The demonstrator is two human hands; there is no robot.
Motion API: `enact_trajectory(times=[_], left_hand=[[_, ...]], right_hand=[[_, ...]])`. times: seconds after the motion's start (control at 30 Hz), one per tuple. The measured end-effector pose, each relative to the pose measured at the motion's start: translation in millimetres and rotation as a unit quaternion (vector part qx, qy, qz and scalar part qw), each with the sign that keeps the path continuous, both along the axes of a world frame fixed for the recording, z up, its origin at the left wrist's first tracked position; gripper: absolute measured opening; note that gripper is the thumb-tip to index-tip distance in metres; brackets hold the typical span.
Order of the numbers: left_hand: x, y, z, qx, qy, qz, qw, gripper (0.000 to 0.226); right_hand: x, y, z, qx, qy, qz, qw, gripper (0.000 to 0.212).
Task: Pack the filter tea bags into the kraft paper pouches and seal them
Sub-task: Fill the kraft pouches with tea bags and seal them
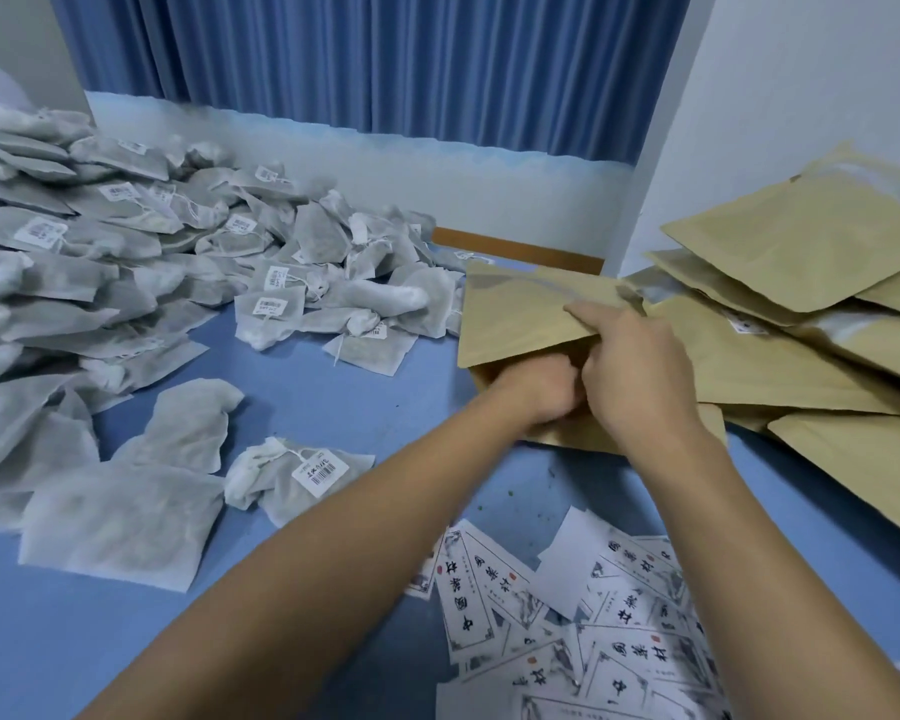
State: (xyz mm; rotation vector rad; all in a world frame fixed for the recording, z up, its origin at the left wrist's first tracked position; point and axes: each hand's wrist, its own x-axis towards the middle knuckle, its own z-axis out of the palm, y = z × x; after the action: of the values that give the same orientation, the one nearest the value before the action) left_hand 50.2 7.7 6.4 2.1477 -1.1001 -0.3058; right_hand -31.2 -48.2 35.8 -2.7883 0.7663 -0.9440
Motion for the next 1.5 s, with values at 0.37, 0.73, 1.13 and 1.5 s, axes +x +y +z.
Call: enact_trajectory(times=[0.37,0.73,1.13,1.5], left_hand=[[-50.6,149.5,-31.0,0.107,-0.343,0.193,0.913,0.016],[-47.7,177.5,-41.5,0.184,-0.208,0.229,0.933,0.052],[-69.2,131.3,-27.0,-0.231,-0.412,-0.050,0.880,0.046],[24.8,29.0,1.6,-0.016,-0.103,-0.029,0.994,0.017]], right_hand=[[3.1,41.1,-14.8,-0.039,0.138,-0.040,0.989,0.041],[-4.1,43.2,-8.0,-0.005,0.116,-0.028,0.993,0.043],[-7.9,39.9,4.7,0.074,0.077,0.033,0.994,0.046],[2.8,29.2,15.4,0.010,0.049,0.032,0.998,0.059]])
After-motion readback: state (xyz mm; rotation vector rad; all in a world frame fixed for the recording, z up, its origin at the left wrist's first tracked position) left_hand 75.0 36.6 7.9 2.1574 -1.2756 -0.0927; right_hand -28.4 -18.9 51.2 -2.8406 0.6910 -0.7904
